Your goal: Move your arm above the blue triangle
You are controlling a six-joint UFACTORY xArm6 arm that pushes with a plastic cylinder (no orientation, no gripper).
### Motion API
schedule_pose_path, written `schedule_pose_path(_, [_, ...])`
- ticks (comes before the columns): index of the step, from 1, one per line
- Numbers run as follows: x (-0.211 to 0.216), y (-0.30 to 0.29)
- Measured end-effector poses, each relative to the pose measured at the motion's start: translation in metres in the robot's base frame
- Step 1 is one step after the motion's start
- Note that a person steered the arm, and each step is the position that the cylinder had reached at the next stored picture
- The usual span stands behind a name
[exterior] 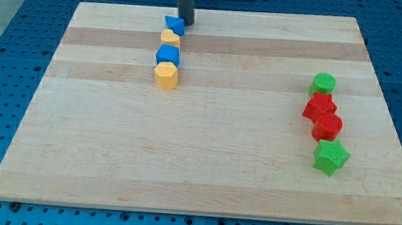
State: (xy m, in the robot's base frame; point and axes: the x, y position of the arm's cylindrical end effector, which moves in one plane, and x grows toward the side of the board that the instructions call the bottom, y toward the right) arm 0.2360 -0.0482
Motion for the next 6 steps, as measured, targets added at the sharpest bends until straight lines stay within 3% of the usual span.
schedule_pose_path(1, [0.021, 0.041])
schedule_pose_path(2, [0.016, 0.049])
schedule_pose_path(3, [-0.023, 0.034])
schedule_pose_path(6, [-0.01, -0.076])
